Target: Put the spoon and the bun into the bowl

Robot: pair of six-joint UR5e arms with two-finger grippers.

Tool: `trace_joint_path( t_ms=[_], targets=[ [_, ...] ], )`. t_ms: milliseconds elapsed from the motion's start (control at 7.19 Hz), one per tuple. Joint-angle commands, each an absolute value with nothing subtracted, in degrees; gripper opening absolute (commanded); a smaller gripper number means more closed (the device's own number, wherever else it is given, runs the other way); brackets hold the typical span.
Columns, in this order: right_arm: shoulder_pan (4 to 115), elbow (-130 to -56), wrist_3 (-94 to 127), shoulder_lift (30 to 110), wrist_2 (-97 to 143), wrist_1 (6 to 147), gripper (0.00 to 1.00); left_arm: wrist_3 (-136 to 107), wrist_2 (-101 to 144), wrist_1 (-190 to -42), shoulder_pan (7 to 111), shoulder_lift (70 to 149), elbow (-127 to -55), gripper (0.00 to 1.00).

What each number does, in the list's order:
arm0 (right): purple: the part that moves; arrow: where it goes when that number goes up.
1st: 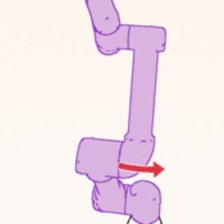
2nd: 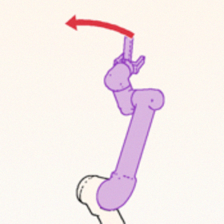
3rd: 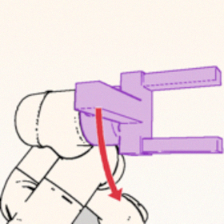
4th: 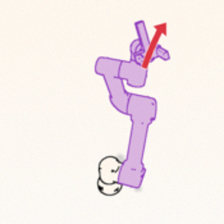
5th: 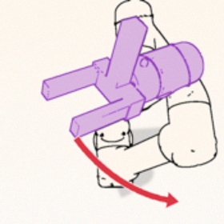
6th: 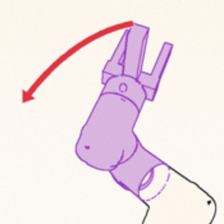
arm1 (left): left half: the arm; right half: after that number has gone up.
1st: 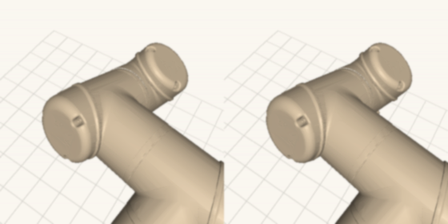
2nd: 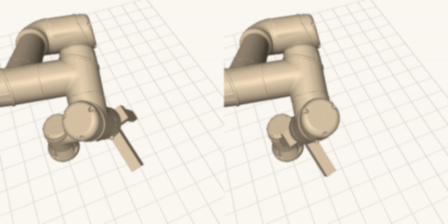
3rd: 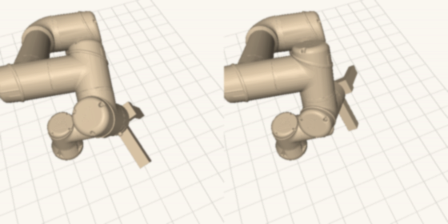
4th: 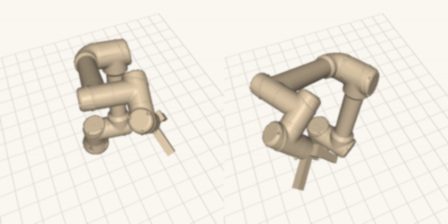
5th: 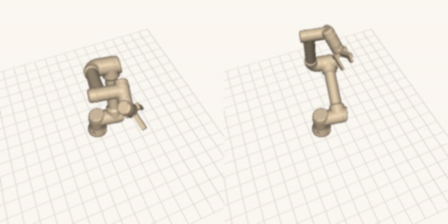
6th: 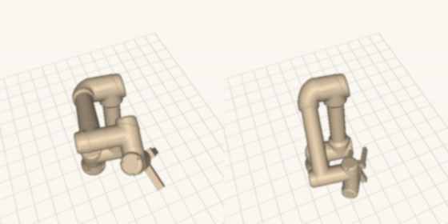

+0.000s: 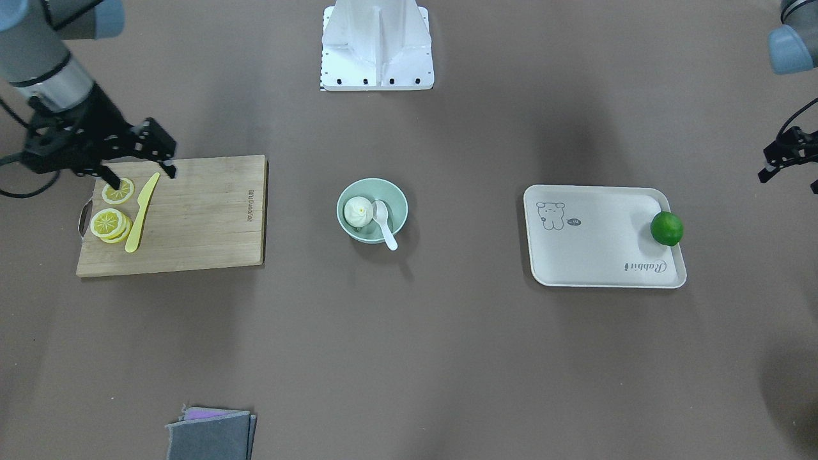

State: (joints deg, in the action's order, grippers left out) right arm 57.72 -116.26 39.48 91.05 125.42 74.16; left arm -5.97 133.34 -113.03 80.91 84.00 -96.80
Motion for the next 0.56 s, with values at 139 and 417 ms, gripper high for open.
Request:
trace_joint_path(
  t_ms=[139,417],
  targets=[
    [74.4,-115.22,13.42,104.81,133.06,74.36,1.0,14.89,132.72,-105.21,91.21,83.15,-91.95,0.99],
    [79.96,-112.43,0.77,106.09,134.56,78.63,1.0,13.63,131.15,-105.29,91.93,79.72,-91.06,0.99]
  ],
)
